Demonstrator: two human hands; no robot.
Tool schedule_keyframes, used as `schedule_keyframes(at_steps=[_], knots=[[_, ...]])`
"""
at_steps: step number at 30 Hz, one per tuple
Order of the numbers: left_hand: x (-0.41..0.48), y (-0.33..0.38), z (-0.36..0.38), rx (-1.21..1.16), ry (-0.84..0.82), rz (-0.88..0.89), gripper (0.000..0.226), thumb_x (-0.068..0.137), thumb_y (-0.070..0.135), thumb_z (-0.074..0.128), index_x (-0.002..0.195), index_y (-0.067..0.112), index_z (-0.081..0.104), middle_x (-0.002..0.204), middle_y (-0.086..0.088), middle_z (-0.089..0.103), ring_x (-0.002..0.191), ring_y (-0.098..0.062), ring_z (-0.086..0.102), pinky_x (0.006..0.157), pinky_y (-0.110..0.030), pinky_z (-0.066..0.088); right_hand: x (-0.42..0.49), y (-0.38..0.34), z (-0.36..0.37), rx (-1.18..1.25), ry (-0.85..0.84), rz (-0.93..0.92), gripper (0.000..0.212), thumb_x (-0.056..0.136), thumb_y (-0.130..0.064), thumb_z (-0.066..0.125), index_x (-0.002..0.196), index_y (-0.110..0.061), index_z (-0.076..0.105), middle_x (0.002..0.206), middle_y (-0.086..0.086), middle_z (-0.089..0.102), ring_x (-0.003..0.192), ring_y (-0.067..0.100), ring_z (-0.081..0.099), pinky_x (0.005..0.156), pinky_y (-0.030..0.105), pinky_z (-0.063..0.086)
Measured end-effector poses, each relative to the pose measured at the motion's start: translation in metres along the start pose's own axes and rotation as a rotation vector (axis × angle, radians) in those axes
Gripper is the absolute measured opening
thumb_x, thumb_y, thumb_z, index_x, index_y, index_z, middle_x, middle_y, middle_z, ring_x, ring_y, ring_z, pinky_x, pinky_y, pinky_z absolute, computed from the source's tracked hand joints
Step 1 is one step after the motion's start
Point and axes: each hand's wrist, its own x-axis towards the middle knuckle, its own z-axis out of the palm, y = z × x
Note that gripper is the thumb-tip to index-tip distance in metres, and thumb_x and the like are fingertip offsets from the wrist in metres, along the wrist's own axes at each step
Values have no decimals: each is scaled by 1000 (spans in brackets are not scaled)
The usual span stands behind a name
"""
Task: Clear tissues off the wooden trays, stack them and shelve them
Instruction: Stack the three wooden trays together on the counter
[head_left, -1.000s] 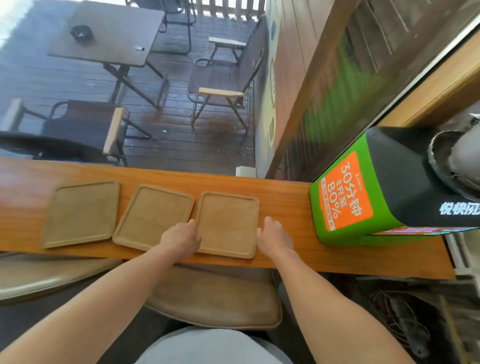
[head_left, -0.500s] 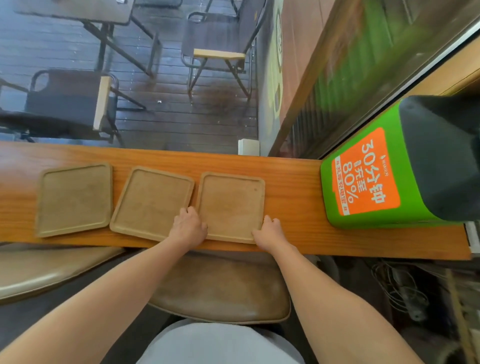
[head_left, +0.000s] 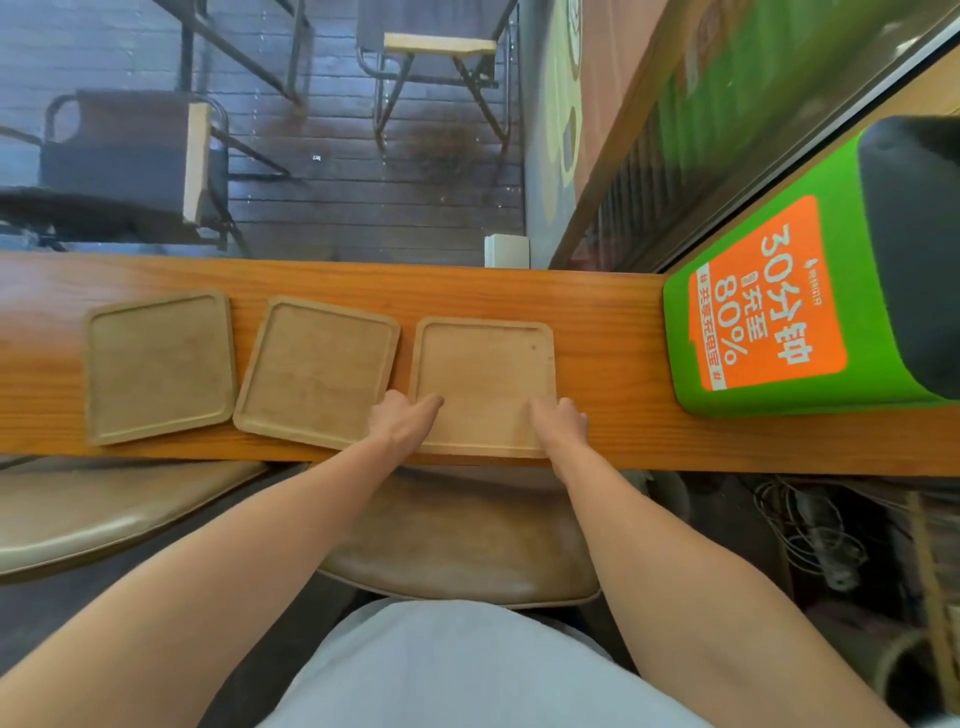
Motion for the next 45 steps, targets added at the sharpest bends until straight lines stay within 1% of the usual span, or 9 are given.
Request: schedule_keyframes(at_steps=[6,10,16,19,23,28,38,42,45], knots=[[-9,4,-7,-28,17,128,64,100,54,35,131,1,52,123,-14,59,91,-22,52,76,-34,39,-17,6,3,74,66,-63,59,105,-42,26,138,4,44,137,20,53,121,36,51,97,39,40],[-16,0,-25,3,69,189,46,99,54,38,101,11,54,100,-8,61,73,-14,52,71,-33,42,-32,5,17,82,90,-95,58,106,-41,24,133,5,47,133,21,56,119,36,52,95,38,40],[-14,-23,-50,-6,89,229,57,100,54,36,123,5,55,104,-5,57,87,-19,52,79,-31,39,-44,-10,39,58,85,-148,57,106,-41,23,136,2,44,136,19,53,120,34,51,86,32,34],[-5,-39,-72,-21,48,262,63,100,56,28,126,5,53,99,-2,57,74,-12,55,62,-29,45,-54,-25,57,53,85,-151,57,105,-44,23,137,-1,43,136,17,53,114,31,52,87,34,35],[14,-52,-123,25,-22,283,67,99,60,21,126,7,52,92,-2,59,74,-21,61,50,-29,45,-68,-52,94,70,126,-129,58,105,-46,23,139,-3,42,139,17,51,124,35,49,91,38,38],[51,-80,-187,51,-68,290,67,99,59,19,117,5,54,87,-7,60,64,-23,58,50,-29,44,-92,-91,157,73,111,-80,59,105,-45,22,145,-3,35,146,16,45,130,35,45,100,42,37],[91,-100,-228,114,-146,318,65,103,51,21,131,2,54,124,-17,62,109,-31,59,97,-45,49,-107,-114,206,128,154,28,57,106,-40,27,150,-3,29,152,15,39,134,34,42,98,38,37],[101,-102,-231,230,-169,331,62,103,50,25,131,4,55,123,-15,62,108,-30,60,97,-45,49,-104,-109,206,33,125,38,48,107,-34,30,142,-2,40,140,16,49,125,33,49,95,36,40],[107,-105,-237,353,-209,290,56,102,50,29,126,5,54,115,-14,62,96,-30,65,78,-43,59,-105,-99,209,-55,113,1,34,105,-25,36,124,-2,53,124,17,58,111,32,55,93,40,48]])
